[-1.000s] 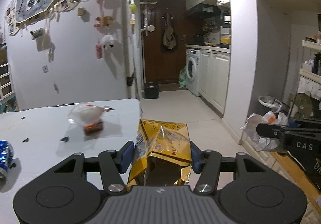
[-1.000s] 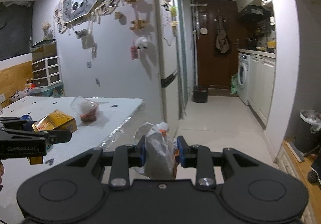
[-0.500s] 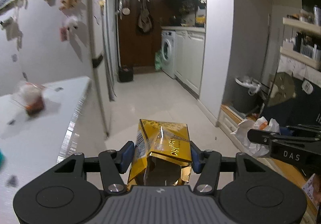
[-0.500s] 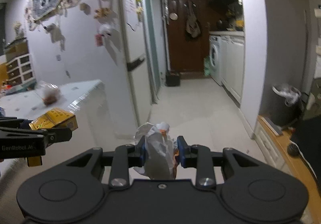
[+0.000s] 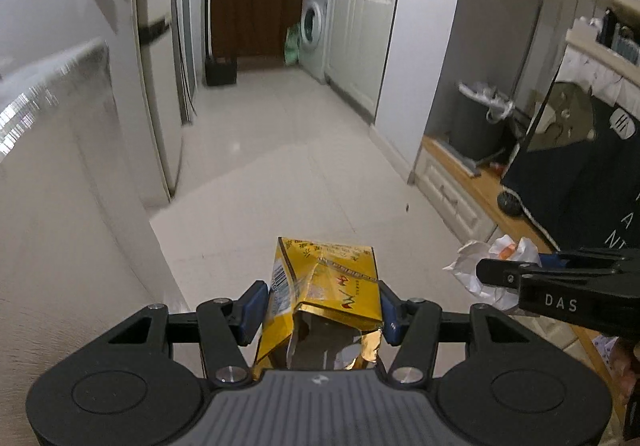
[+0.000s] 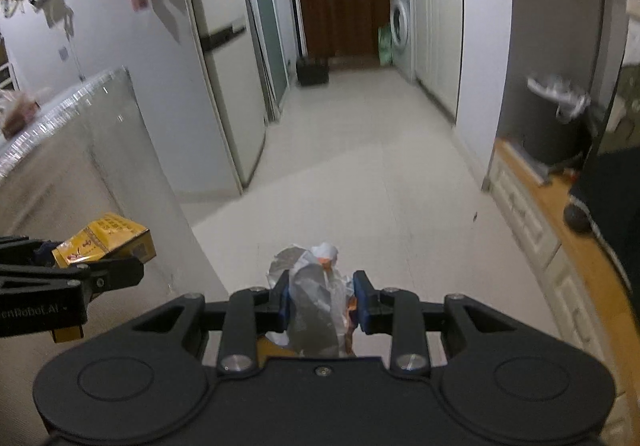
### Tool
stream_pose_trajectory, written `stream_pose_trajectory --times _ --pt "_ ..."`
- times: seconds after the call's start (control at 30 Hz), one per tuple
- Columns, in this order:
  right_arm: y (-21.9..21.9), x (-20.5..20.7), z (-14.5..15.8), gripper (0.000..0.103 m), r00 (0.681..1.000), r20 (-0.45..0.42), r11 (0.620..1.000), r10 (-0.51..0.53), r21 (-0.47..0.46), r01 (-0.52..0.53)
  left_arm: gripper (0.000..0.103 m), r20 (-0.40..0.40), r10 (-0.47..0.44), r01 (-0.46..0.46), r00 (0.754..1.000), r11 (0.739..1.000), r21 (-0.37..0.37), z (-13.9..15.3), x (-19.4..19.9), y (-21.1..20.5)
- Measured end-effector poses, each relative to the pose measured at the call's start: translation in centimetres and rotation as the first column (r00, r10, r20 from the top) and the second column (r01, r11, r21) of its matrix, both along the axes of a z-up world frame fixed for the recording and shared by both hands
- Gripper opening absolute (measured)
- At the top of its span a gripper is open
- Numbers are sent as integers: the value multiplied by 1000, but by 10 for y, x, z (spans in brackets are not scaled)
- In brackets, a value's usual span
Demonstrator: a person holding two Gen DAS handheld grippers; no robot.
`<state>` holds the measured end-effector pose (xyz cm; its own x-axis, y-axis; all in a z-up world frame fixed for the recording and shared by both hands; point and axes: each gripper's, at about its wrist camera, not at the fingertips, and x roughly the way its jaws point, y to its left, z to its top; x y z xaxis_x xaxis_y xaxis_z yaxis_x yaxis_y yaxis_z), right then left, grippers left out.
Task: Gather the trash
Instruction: 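Carry the yellow box and white bag with both tools over the bin, then open both tools to drop the yellow box and white bag into the bin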
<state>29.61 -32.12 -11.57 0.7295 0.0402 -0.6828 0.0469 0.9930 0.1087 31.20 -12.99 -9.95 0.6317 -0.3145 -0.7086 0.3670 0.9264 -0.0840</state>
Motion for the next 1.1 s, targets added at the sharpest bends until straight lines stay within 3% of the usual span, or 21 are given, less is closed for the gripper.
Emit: stream_pose_trajectory --times 0.23,0.4,0.7,0.87,1.07,1.1 --pt "-6 33 -44 32 992 -127 1000 -7 29 11 57 -152 -2 -1 988 1000 -21 -50 38 -4" --pt "-2 52 -74 32 979 -202 1000 5 29 1 57 -274 3 -10 962 1000 -26 -90 59 -3" --pt "5 82 -125 32 942 -336 1000 18 20 -12 57 -420 -18 24 907 1000 7 -148 80 -8" --pt "5 90 -141 32 924 -383 1000 17 25 -8 57 -470 -67 108 880 992 61 -174 80 -20" --pt "4 96 -155 32 910 -415 1000 16 29 -5 61 -500 -17 68 866 994 84 -194 93 -24" --pt "4 97 -158 32 907 -420 999 19 32 -6 66 -509 -12 70 861 993 95 -198 93 -26"
